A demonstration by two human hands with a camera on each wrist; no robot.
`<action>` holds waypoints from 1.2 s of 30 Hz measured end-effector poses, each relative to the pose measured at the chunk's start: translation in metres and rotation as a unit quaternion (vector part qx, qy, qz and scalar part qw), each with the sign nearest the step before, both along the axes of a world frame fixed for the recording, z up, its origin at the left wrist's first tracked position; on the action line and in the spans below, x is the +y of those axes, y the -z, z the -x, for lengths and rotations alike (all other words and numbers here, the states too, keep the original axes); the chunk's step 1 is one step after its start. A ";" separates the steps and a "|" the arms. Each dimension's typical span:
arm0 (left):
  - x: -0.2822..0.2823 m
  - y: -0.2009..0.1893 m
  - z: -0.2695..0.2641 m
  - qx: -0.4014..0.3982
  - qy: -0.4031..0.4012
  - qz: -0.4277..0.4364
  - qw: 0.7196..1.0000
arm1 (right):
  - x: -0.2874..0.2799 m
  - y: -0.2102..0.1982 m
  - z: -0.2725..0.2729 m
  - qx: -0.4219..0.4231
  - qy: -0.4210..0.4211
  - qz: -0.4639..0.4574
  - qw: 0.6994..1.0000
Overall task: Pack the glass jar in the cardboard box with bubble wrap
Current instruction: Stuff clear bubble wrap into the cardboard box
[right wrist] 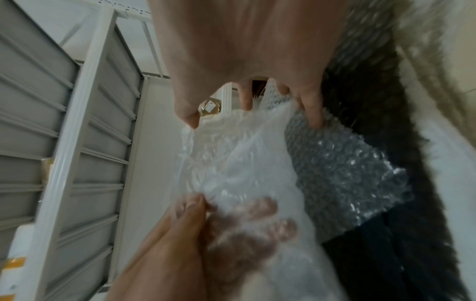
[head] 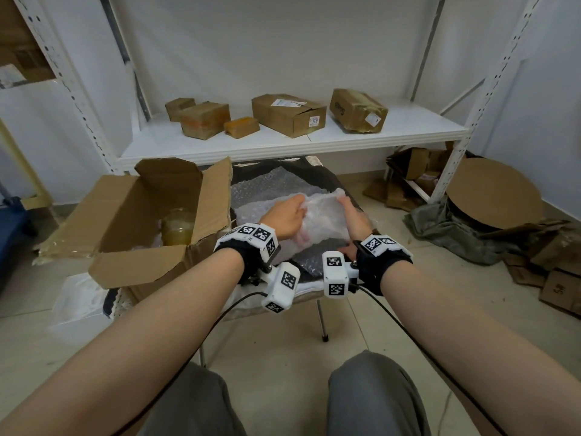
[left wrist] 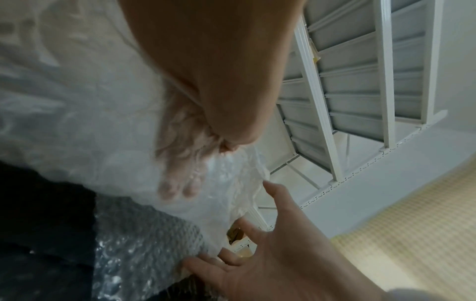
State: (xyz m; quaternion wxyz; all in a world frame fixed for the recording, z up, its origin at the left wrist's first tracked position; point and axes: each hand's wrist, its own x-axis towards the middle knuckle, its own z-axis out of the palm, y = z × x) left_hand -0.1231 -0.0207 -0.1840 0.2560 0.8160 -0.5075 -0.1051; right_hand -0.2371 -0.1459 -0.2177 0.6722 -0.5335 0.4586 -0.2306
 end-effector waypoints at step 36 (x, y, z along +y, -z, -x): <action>0.019 0.003 0.017 0.585 -0.156 0.106 0.789 | 0.026 0.004 0.017 -0.229 -0.159 -0.231 0.932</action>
